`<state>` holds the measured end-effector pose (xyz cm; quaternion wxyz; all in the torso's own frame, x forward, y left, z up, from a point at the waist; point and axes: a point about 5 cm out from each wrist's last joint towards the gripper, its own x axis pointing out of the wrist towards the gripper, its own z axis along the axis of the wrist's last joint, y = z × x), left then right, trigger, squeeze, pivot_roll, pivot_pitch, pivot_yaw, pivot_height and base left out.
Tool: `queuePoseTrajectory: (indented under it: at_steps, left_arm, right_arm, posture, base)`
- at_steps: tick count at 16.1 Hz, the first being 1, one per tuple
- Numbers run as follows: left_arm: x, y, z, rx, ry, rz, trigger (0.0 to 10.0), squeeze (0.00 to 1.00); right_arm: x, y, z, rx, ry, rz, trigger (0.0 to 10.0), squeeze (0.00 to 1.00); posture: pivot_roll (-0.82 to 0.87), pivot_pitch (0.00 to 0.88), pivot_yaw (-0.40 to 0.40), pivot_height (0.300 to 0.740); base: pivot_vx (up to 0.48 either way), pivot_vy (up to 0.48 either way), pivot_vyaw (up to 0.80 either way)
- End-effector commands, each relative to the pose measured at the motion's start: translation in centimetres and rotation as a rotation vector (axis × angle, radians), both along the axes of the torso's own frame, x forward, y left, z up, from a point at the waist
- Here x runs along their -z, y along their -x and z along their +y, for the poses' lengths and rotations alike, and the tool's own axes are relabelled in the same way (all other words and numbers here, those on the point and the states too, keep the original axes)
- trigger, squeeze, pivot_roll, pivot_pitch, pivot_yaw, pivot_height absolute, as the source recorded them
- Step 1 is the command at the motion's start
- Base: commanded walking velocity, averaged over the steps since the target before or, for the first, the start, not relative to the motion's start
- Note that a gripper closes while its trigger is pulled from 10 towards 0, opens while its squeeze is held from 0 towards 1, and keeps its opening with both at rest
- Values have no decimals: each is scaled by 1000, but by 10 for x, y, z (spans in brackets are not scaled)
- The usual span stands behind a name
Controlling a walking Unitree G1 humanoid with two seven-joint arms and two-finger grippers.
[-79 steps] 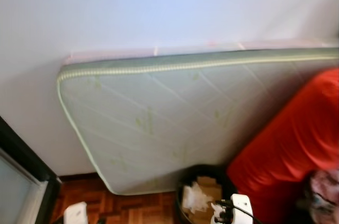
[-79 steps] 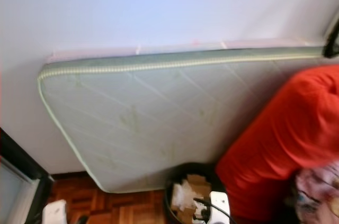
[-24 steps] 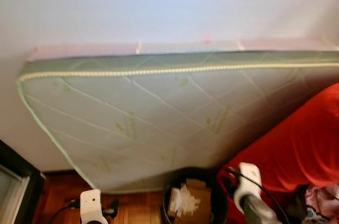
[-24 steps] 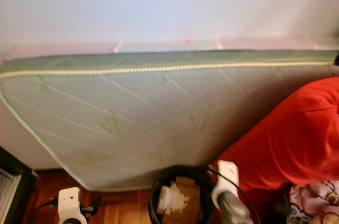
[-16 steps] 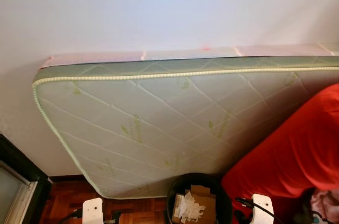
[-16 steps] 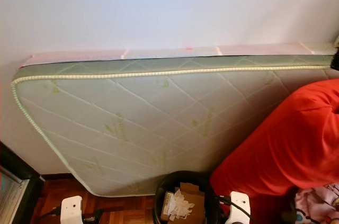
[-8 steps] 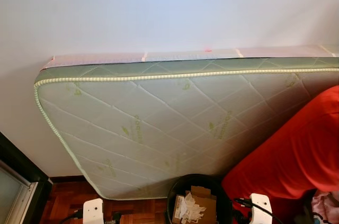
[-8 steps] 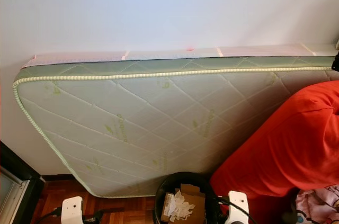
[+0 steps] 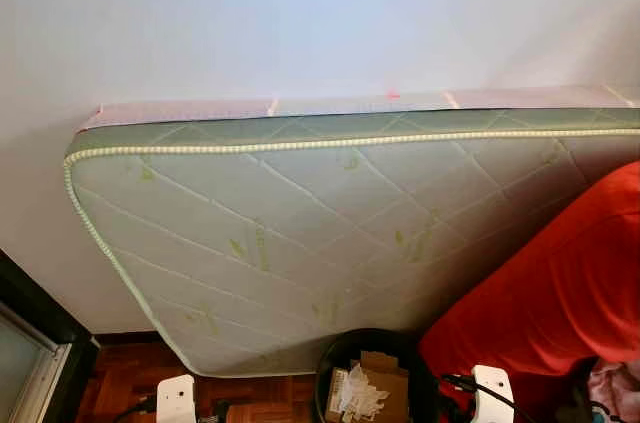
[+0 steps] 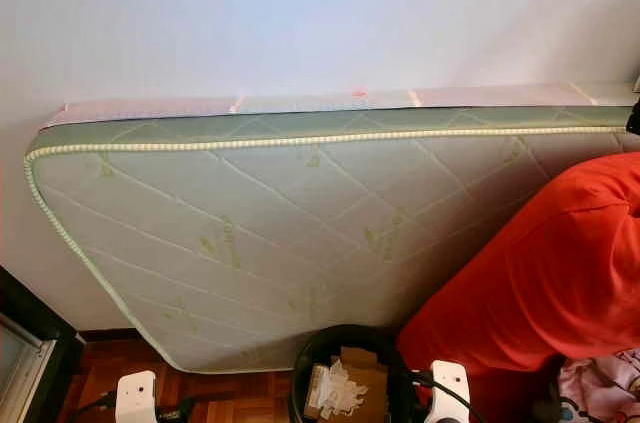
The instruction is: Clean up the room
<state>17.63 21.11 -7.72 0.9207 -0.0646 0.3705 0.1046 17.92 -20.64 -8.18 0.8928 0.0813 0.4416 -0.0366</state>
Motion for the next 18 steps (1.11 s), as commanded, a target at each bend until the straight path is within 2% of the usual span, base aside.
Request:
queuePoseTrajectory:
  at_steps: [1,4,5,6,16,18]
  left_arm:
    - [1,1,0,4,5,16,10000,0]
    - [2,2,0,3,6,19,10000,0]
    - [10,21,6,-17,14,106,10000,0]
    - [11,23,7,-19,16,114,10000,0]
    - [10,20,6,-17,17,104,10000,0]
    - [11,21,7,-17,12,108,10000,0]
  right_arm:
    - [-1,-1,-3,-3,8,-2,10000,0]
    - [-2,-2,-3,-8,8,-3,10000,0]
    - [-2,-7,6,-54,-13,0,10000,0]
    - [-2,-7,7,-59,-15,0,10000,0]
    - [-2,-7,8,-71,-16,5,10000,0]
    - [-1,-6,9,-73,-17,6,10000,0]
  posture:
    - [12,0,-41,740]
    - [16,0,-43,740]
    - [28,0,-42,740]
    - [29,0,-44,740]
    - [29,0,-44,740]
    - [32,0,-44,740]
  base:
    - [0,0,0]
    - [0,0,0]
    - [-270,0,0]
    - [-274,0,0]
    - [-280,0,0]
    - [0,0,0]
